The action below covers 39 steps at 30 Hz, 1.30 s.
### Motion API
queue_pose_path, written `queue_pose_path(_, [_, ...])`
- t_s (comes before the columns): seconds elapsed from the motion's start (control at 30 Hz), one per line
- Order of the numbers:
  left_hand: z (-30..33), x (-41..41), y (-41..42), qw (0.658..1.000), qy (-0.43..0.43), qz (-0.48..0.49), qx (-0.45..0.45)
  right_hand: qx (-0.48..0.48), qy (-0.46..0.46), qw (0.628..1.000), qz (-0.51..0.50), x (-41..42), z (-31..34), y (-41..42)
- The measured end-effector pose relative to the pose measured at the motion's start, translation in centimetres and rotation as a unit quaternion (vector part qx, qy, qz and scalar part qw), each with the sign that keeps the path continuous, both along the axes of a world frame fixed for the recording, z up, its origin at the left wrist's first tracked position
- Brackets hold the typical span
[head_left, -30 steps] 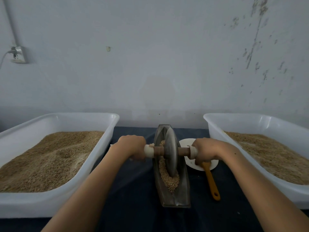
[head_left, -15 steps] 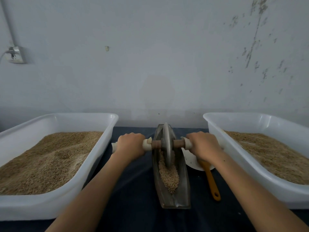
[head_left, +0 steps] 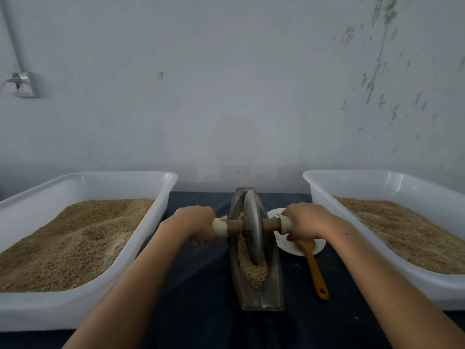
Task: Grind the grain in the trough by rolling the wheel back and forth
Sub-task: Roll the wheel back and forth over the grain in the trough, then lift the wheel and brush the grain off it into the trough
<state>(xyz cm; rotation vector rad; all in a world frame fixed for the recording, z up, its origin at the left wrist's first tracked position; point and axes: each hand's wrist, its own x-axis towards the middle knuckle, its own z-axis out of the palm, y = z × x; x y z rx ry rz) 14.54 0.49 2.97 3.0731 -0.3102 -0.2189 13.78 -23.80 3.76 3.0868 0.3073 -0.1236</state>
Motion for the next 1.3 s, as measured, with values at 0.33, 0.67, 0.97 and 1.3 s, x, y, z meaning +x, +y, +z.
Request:
queue_pose_path(0.33, [0.3, -0.7, 0.4, 0.996, -0.062, -0.049, -0.035, 0.035, -0.029, 0.998, 0.031, -0.5, 0.0, -0.6])
queue_pose_path(0.67, [-0.3, -1.9, -0.4, 0.972, -0.219, -0.084, 0.005, 0.045, -0.300, 0.931, 0.205, -6.9, -0.8, -2.2])
queue_pose_path(0.97, [-1.8, -1.8, 0.3, 0.959, -0.271, -0.077, 0.032, -0.060, -0.182, 0.972, 0.138, -5.8, -6.6, -5.6])
queue_pose_path(1.3, [-4.5, -2.0, 1.1, 0.944, -0.321, -0.040, -0.068, -0.076, -0.230, 0.945, 0.220, -5.9, -6.6, -5.9])
